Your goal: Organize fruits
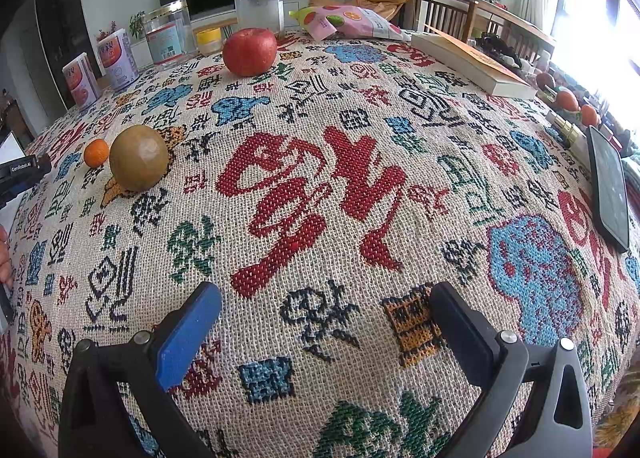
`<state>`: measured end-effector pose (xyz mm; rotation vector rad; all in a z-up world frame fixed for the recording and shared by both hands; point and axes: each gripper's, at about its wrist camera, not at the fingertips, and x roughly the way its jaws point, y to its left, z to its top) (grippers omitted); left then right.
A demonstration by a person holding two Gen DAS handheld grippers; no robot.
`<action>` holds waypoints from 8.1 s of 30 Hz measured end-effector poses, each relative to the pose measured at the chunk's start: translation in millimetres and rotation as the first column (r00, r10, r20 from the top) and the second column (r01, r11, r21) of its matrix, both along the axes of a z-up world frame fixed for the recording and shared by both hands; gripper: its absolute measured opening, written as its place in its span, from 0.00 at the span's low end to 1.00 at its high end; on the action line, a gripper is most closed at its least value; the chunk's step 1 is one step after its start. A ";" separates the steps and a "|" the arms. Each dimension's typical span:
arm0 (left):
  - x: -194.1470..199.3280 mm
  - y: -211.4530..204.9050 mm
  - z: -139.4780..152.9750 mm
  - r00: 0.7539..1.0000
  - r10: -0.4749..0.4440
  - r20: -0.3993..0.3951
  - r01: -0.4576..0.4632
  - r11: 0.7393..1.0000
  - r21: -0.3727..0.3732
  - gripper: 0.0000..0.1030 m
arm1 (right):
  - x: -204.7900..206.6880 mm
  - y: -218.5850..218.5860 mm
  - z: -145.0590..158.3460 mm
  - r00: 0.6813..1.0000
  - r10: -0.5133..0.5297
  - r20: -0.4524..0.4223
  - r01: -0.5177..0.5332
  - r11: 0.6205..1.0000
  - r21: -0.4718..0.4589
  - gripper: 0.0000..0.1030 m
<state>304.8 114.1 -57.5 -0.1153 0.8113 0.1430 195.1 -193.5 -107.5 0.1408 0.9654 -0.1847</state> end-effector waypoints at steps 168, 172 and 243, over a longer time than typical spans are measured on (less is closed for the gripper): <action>-292.7 168.7 134.3 0.917 0.334 0.218 -0.307 0.940 -0.149 0.90 | -60.6 292.2 189.8 0.625 0.678 0.387 -0.773 0.605 0.190 1.00; -278.1 112.8 144.2 0.944 0.201 0.262 -0.170 0.976 -0.135 0.91 | -31.8 221.8 147.2 0.751 0.581 0.313 -0.635 0.766 0.100 1.00; -130.0 -79.2 -29.5 0.986 -0.129 -0.107 0.134 0.990 0.034 0.96 | 3.0 29.1 2.1 0.993 0.119 0.009 -0.119 0.993 0.013 1.00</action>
